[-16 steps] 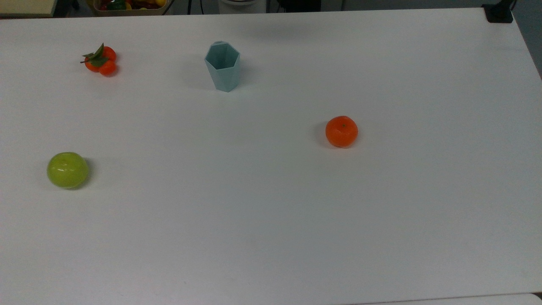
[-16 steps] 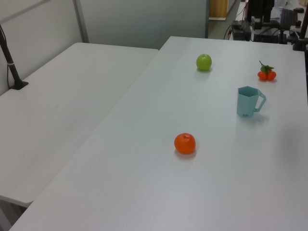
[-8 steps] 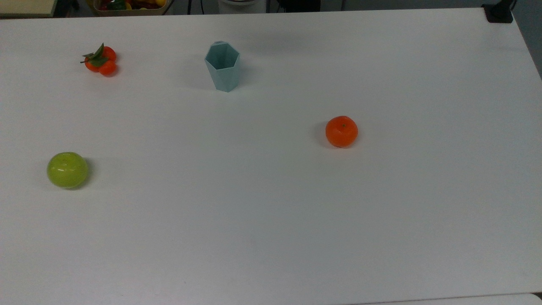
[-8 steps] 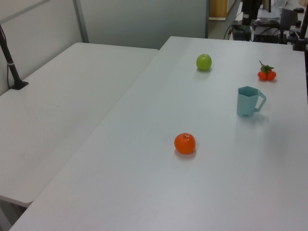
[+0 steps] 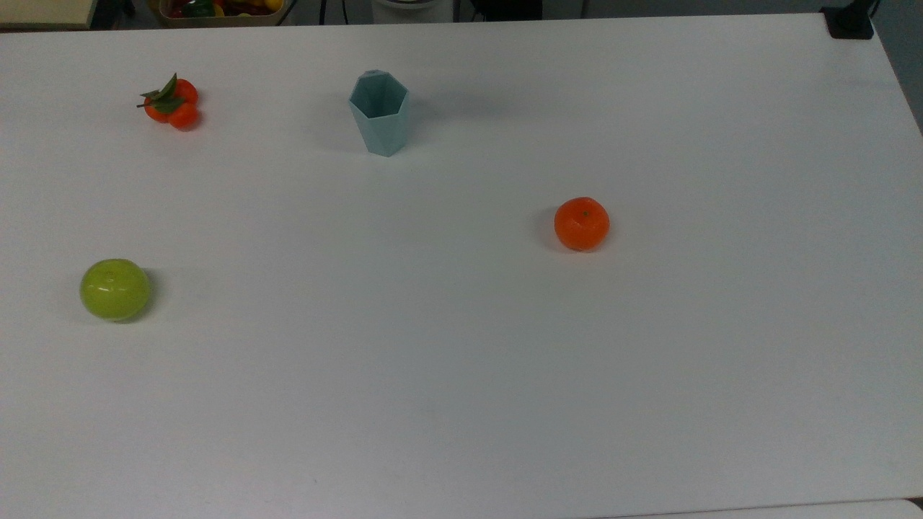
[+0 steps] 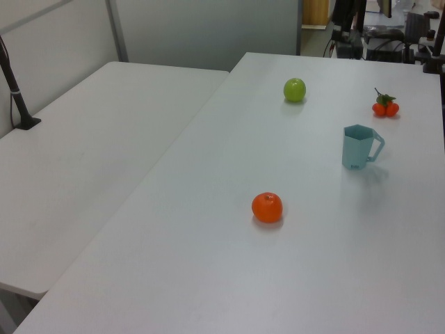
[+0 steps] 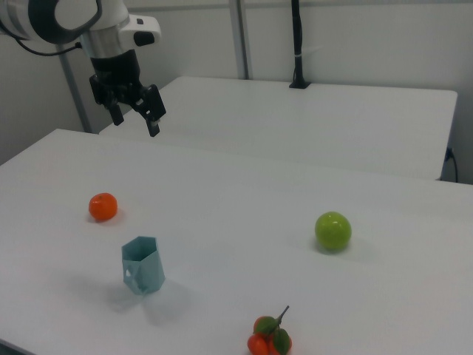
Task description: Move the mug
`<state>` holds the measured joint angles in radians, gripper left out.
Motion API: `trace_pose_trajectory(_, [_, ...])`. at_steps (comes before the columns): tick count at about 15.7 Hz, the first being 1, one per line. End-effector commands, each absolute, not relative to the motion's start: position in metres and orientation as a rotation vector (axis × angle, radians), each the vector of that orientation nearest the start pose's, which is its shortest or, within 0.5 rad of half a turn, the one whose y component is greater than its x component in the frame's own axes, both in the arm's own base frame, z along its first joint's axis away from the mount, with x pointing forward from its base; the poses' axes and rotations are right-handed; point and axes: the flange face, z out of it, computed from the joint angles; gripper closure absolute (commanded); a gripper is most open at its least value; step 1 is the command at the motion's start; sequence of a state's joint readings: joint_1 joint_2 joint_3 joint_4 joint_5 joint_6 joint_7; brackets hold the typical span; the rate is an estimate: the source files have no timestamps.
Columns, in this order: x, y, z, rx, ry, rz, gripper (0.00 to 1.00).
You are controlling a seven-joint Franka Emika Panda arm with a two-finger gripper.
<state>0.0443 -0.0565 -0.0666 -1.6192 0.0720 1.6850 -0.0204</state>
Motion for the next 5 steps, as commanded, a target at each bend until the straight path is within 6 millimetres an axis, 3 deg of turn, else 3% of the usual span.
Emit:
trace_pose_trajectory(1, [0.5505, -0.0054, 0.6496, -3.062, -0.122, -0.230, 0.00])
trace_pose_trajectory(5, [0.5505, -0.0021, 0.6459, -3.063, -0.155, -0.219, 0.00])
